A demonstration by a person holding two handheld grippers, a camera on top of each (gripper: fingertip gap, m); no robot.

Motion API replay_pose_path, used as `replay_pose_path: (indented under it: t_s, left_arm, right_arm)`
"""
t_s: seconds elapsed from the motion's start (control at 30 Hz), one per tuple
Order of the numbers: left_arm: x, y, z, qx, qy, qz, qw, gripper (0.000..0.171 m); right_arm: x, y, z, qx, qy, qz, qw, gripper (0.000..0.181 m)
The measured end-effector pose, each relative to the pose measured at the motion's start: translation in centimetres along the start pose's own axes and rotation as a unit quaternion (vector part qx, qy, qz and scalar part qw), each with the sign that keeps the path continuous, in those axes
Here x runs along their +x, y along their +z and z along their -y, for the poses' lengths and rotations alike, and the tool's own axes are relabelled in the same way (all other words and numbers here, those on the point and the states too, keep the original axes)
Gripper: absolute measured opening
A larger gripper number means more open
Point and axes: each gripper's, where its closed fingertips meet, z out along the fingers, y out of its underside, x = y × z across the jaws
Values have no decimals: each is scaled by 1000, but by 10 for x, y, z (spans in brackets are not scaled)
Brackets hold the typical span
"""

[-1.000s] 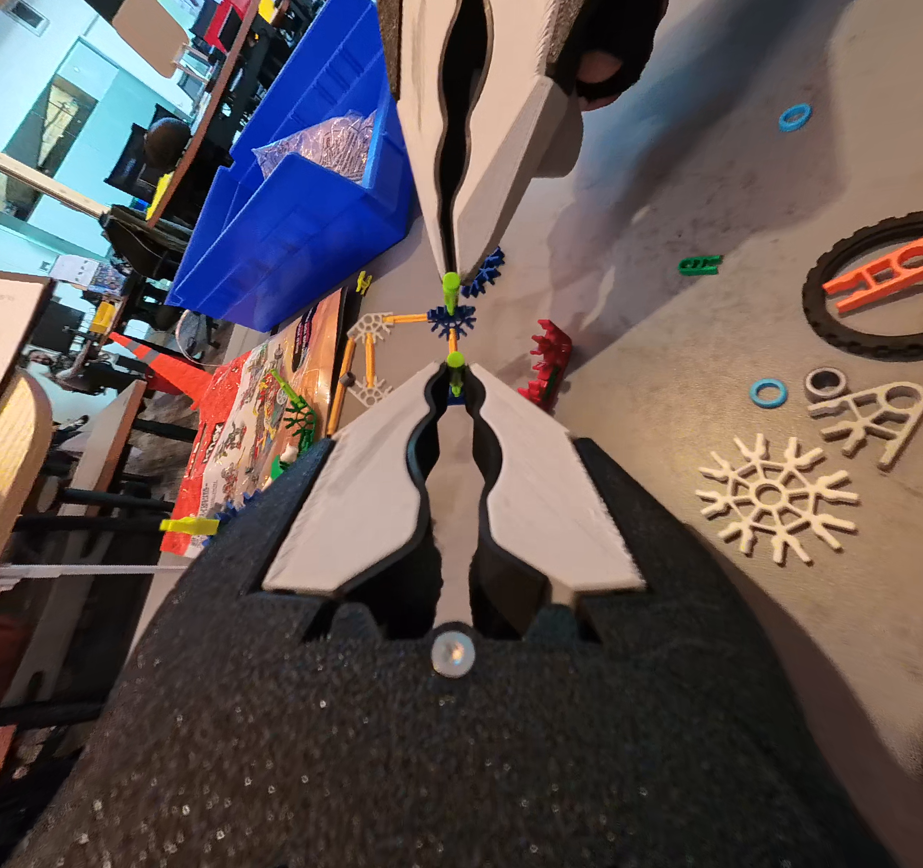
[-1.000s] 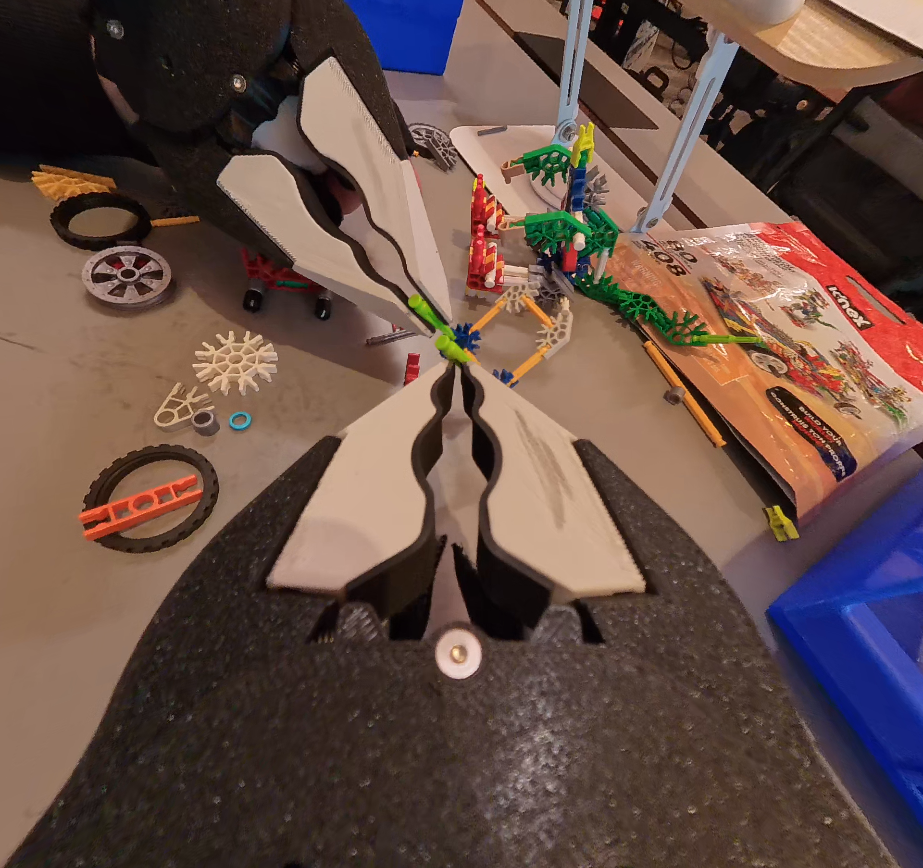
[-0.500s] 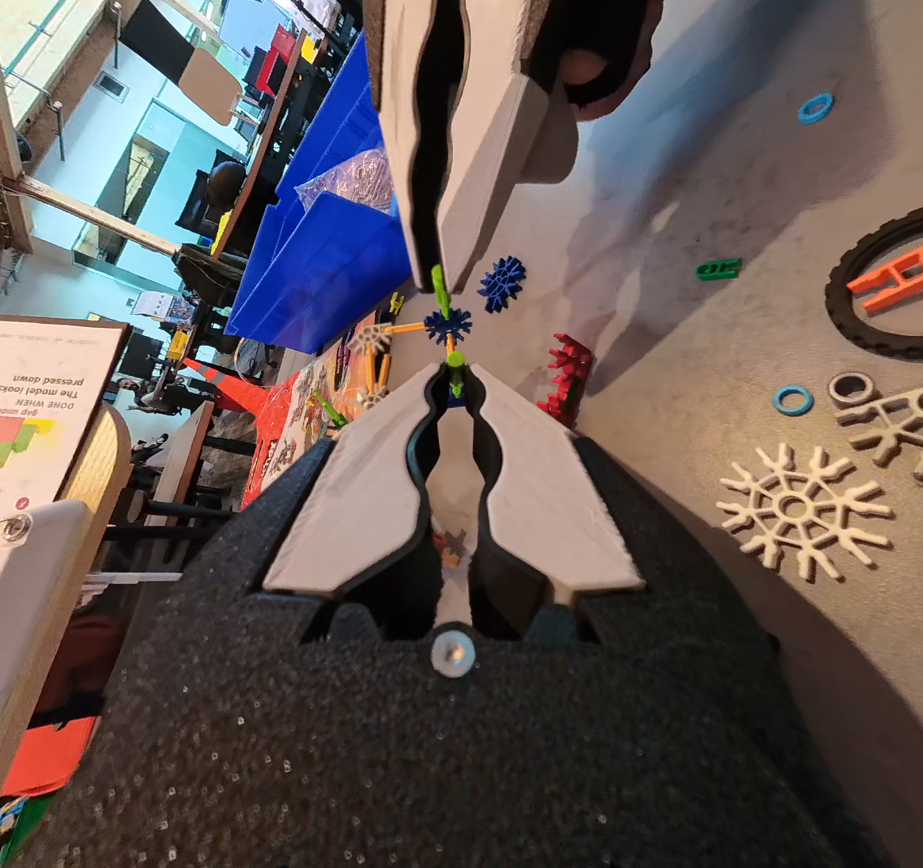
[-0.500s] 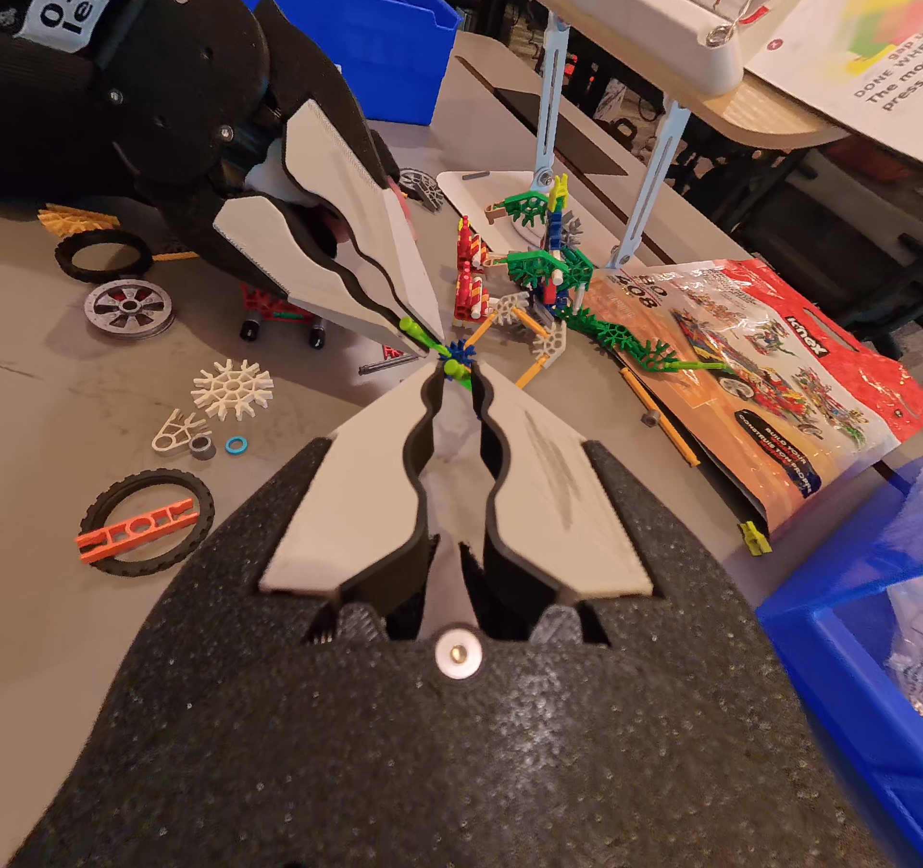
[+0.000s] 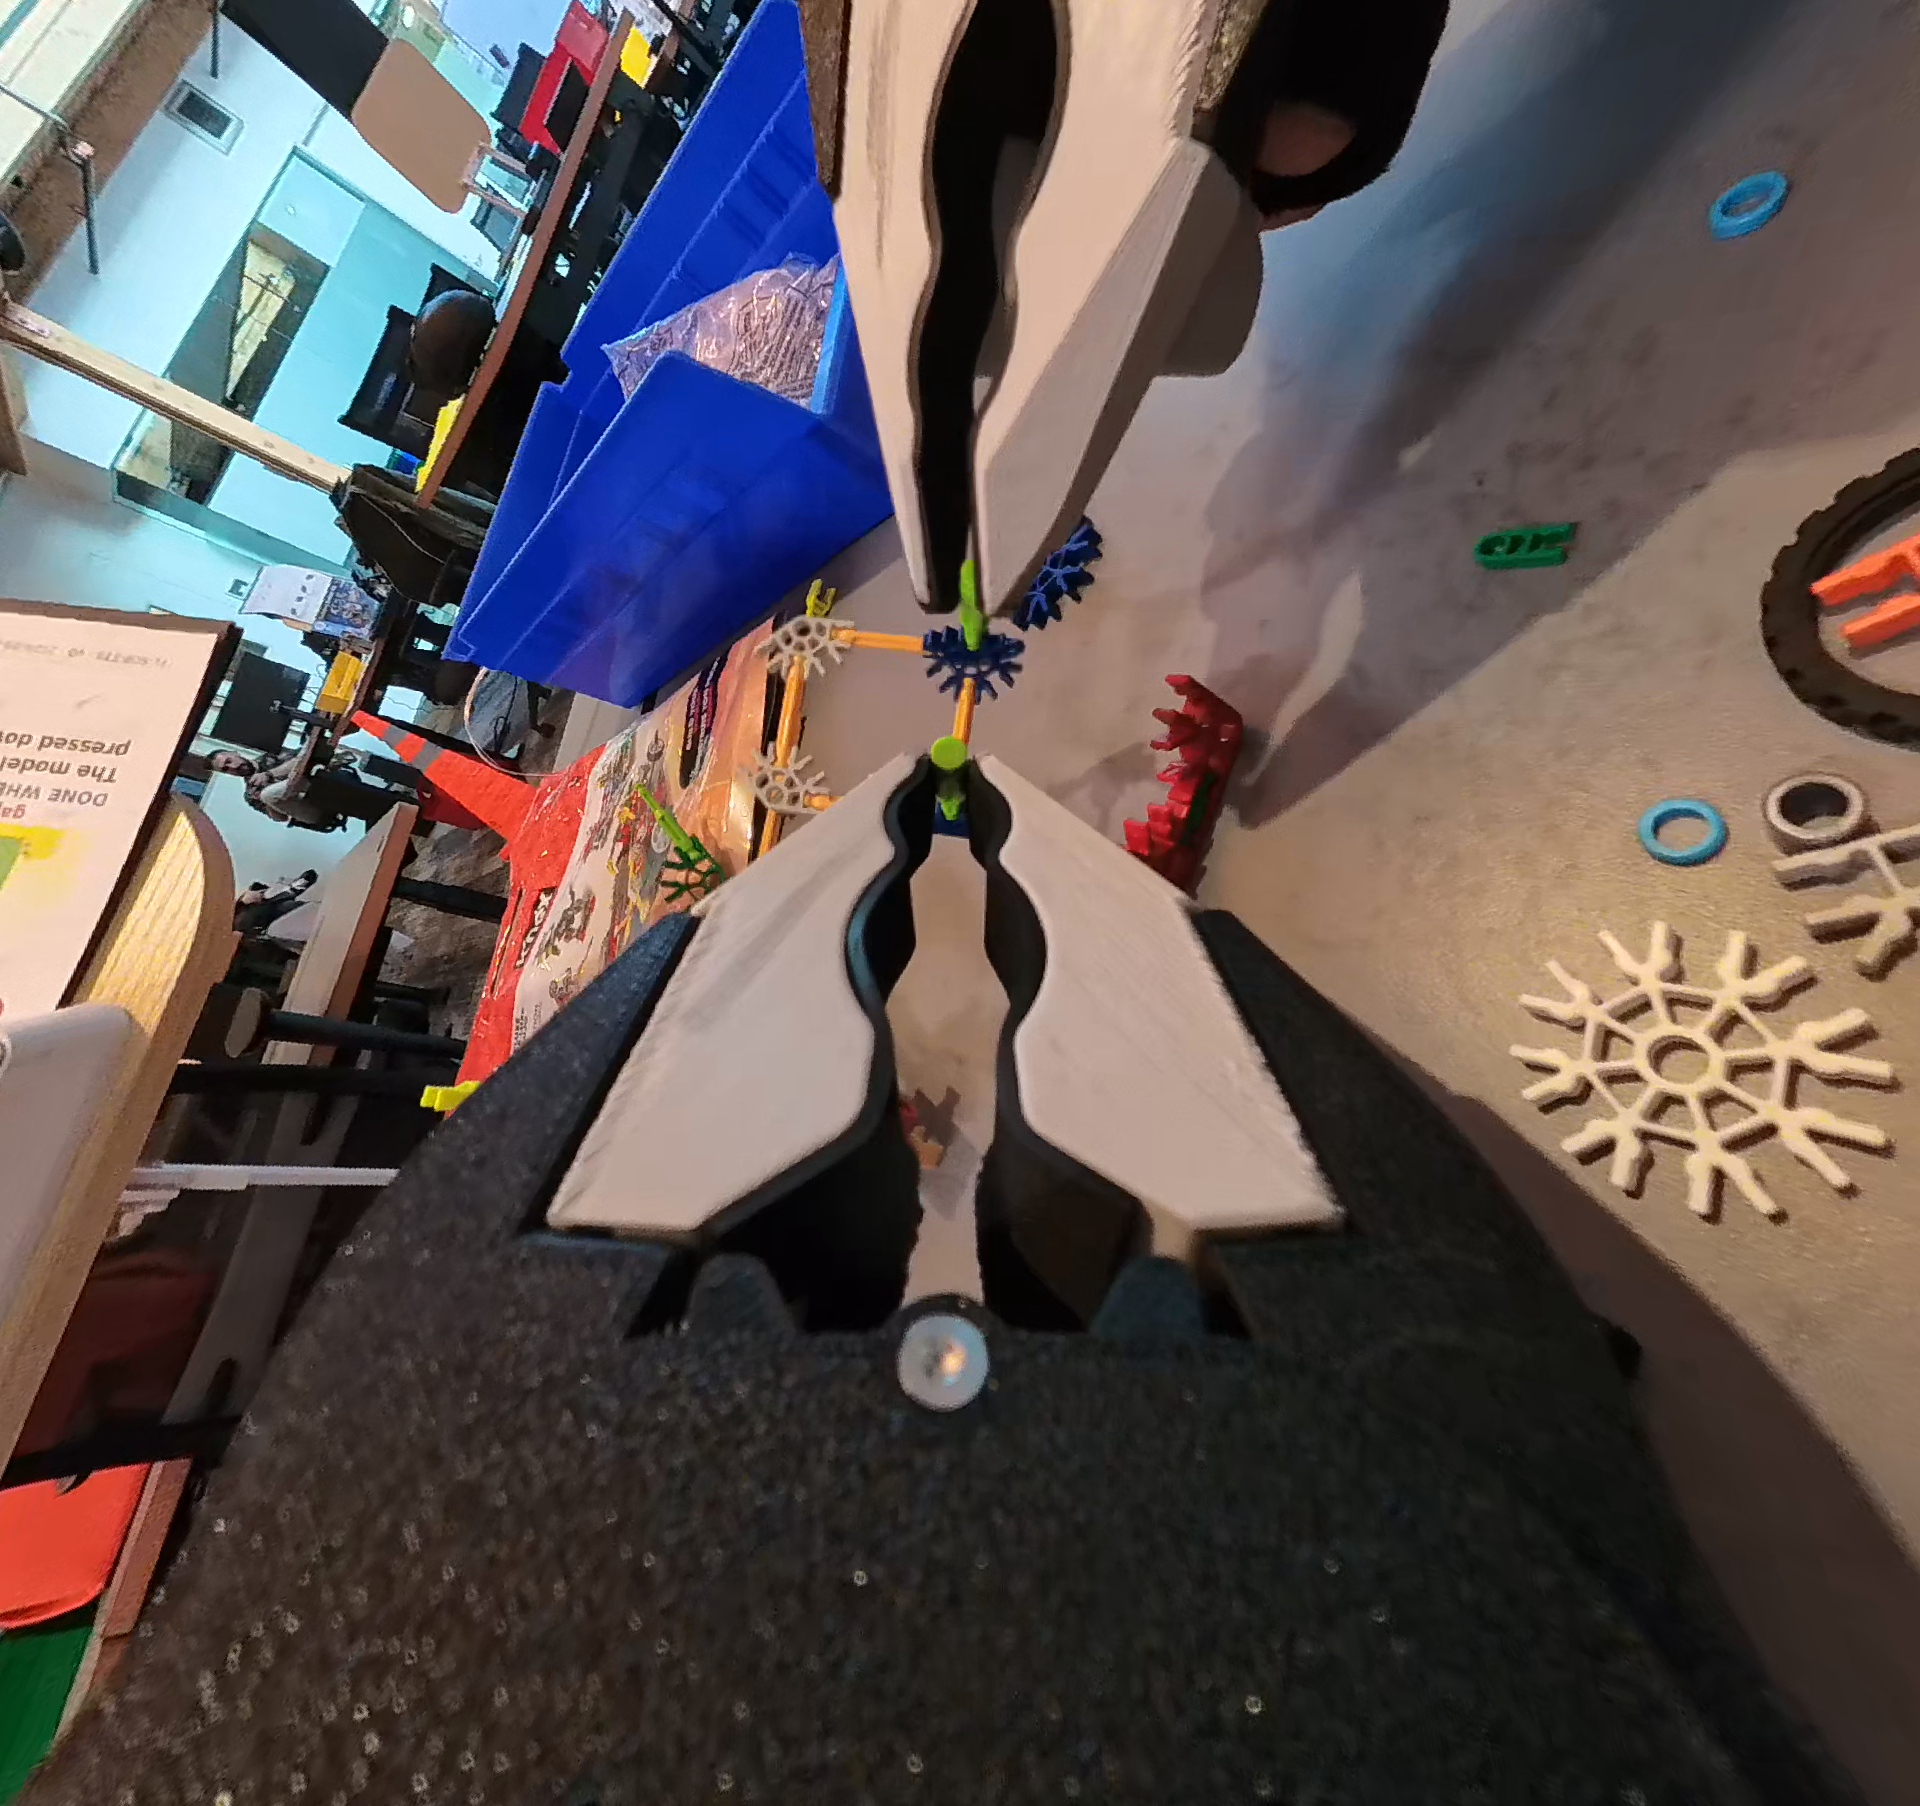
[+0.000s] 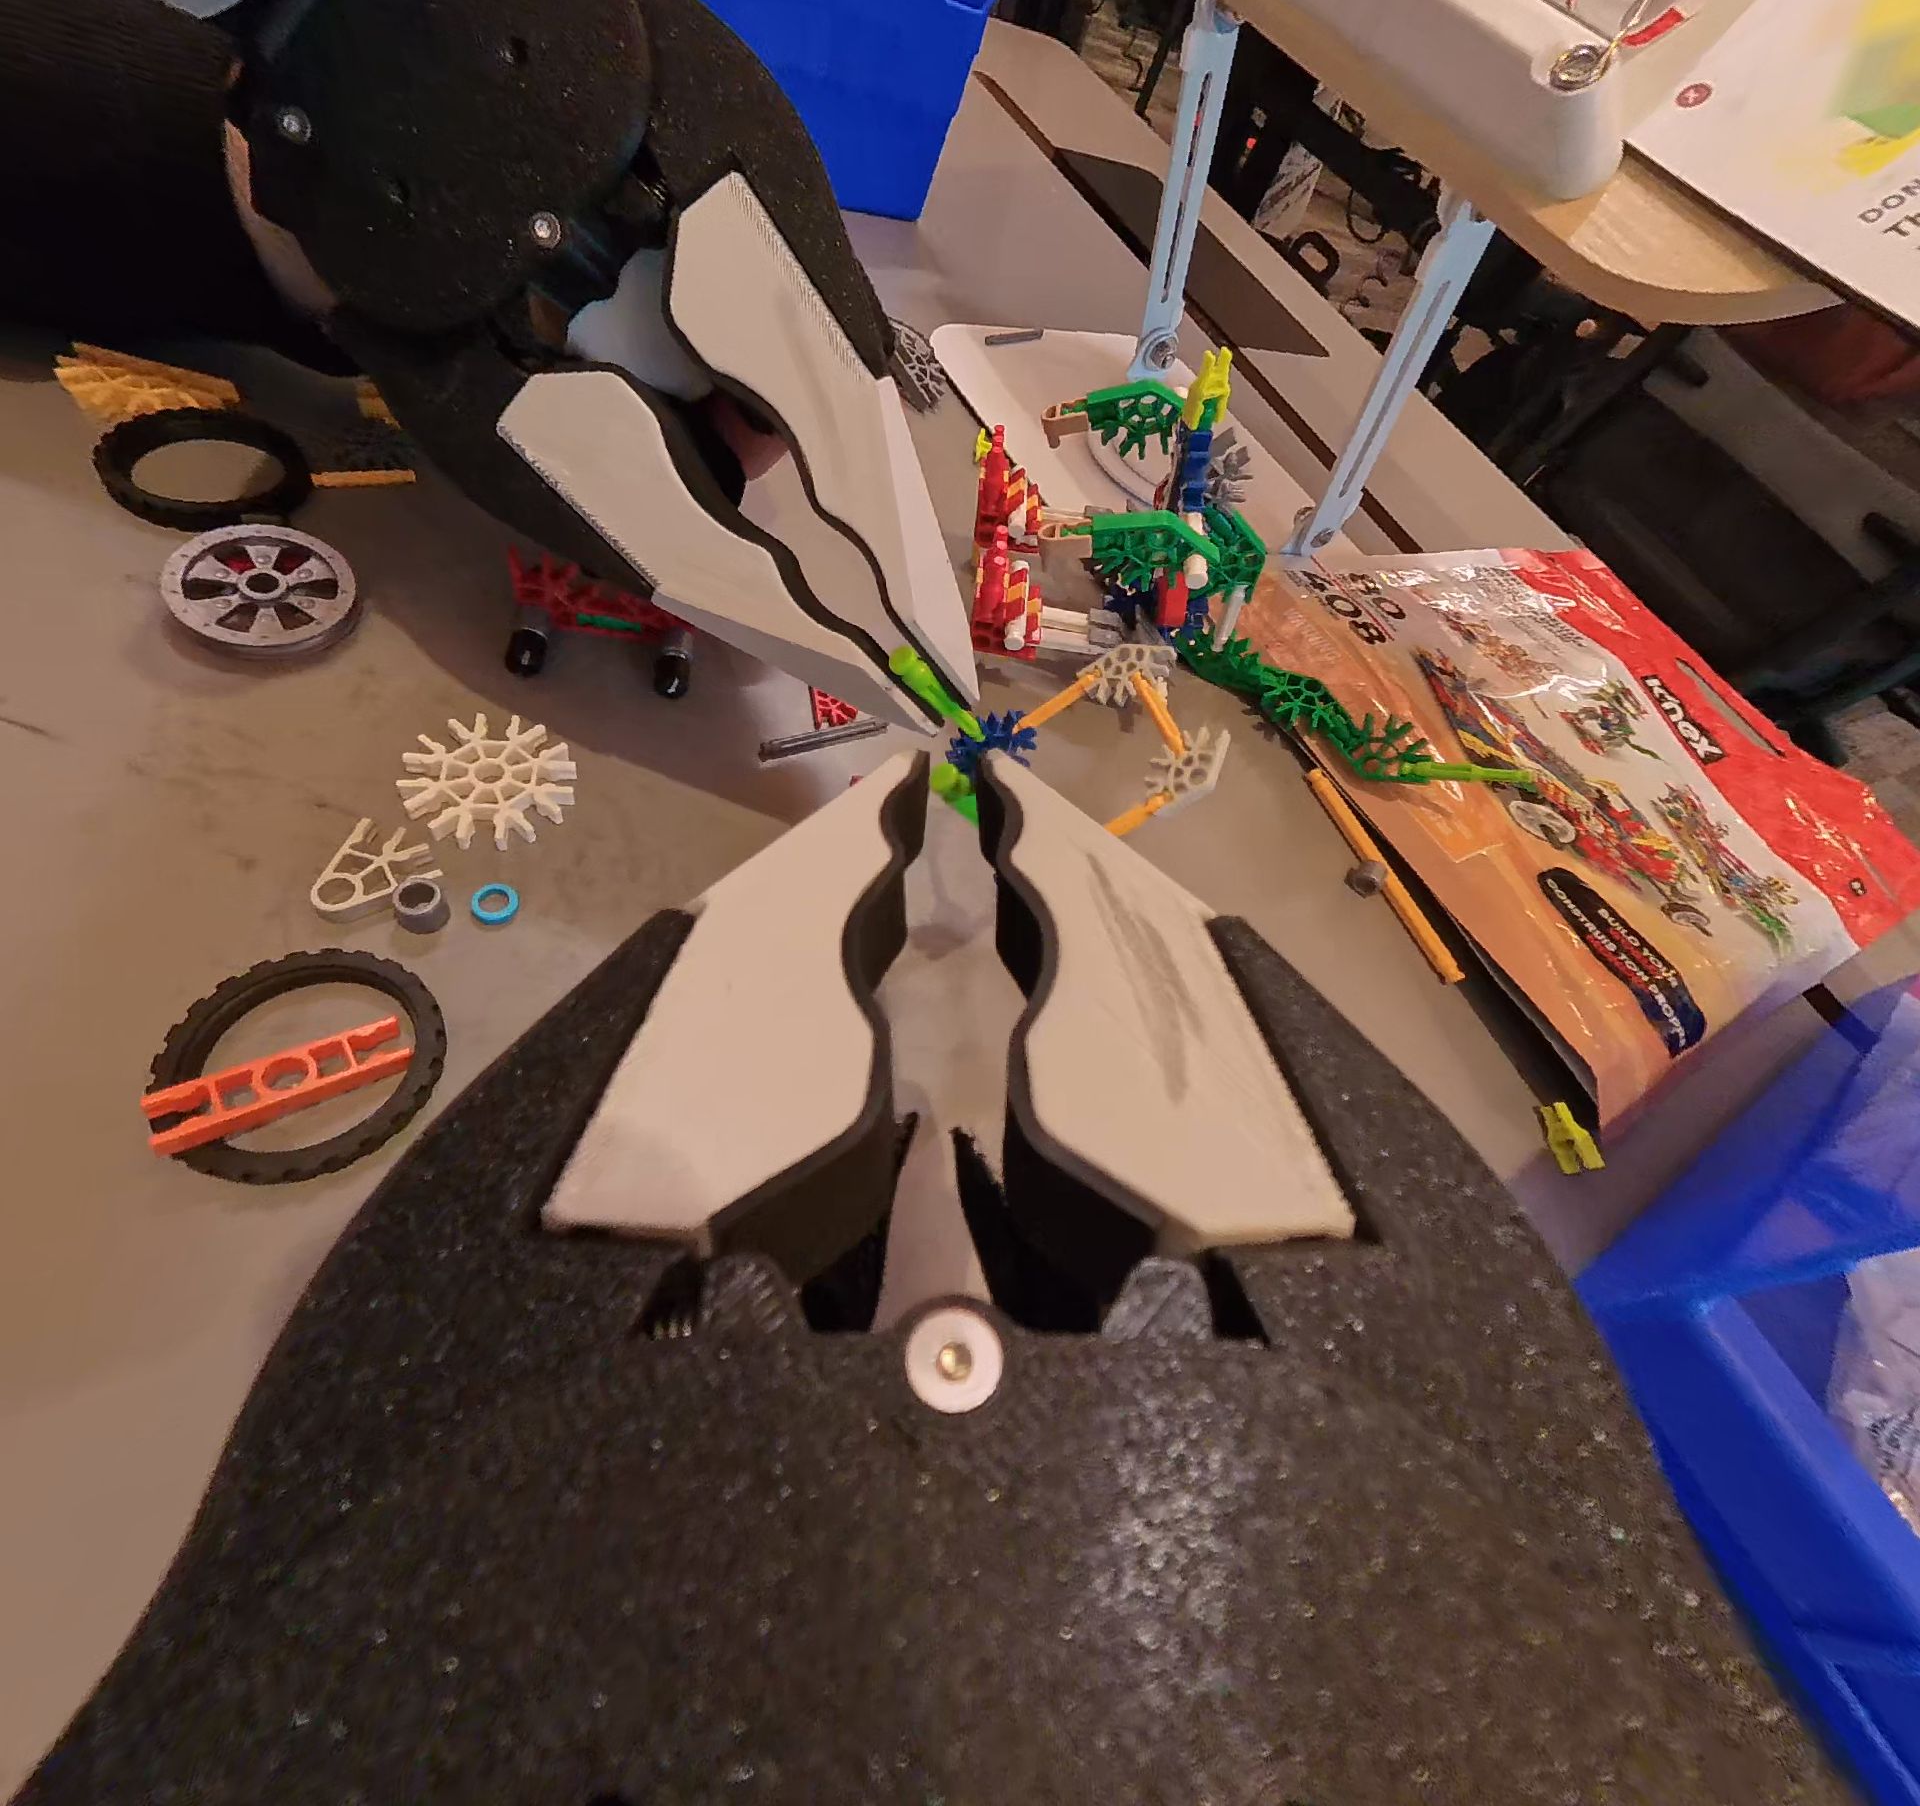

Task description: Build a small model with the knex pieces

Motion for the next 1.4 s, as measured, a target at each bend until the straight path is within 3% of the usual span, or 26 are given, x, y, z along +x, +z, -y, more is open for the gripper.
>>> replay_pose_path:
  t_s: [1.4]
  left_arm:
    - [5, 5, -6, -17, -25, -16, 999, 3]
  right_arm:
    - [-16, 6, -23, -67, -9, 39, 997, 6]
